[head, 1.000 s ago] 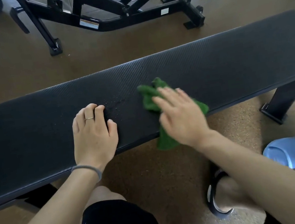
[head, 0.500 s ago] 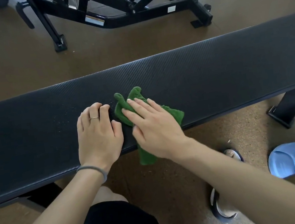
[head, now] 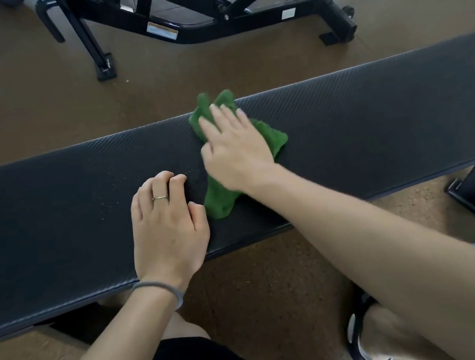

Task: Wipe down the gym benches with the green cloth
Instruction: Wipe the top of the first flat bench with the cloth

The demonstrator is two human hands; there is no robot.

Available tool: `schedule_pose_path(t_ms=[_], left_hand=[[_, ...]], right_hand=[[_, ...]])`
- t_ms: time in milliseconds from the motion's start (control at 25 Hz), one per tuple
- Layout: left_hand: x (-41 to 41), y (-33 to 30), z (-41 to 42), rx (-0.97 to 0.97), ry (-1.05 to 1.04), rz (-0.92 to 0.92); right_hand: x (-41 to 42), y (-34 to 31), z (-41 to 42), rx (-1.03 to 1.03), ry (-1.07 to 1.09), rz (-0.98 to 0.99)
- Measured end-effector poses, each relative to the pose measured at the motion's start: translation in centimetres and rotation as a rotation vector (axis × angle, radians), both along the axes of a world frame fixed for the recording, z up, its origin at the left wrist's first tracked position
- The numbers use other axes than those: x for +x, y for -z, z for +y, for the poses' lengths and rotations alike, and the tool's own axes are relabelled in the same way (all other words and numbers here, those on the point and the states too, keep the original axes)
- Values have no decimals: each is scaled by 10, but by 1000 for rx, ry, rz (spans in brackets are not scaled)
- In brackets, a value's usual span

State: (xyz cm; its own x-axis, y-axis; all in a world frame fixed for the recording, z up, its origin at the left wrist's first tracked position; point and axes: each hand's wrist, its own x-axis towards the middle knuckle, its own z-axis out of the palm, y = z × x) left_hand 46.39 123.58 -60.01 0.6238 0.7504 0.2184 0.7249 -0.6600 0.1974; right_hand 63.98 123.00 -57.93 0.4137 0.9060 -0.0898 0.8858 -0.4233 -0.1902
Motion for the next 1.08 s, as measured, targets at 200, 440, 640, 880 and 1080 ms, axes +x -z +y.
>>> schedule_pose_path(t_ms=[200,440,640,880,1080], left_hand=[[0,1,1,4,10,2],[-1,0,0,-23,-3,-30],[1,1,-1,-1,-5,-31],[-1,1,1,-6,0,-17],[-2,-4,4,-54,-2,-63]], right_hand=[[-11,-2,-7,50,-262,45],[119,0,-34,3,116,-63],[102,1,-48,-10,364,4],[-18,3,-40,36,-141,42],[77,-4,-51,5,174,18]])
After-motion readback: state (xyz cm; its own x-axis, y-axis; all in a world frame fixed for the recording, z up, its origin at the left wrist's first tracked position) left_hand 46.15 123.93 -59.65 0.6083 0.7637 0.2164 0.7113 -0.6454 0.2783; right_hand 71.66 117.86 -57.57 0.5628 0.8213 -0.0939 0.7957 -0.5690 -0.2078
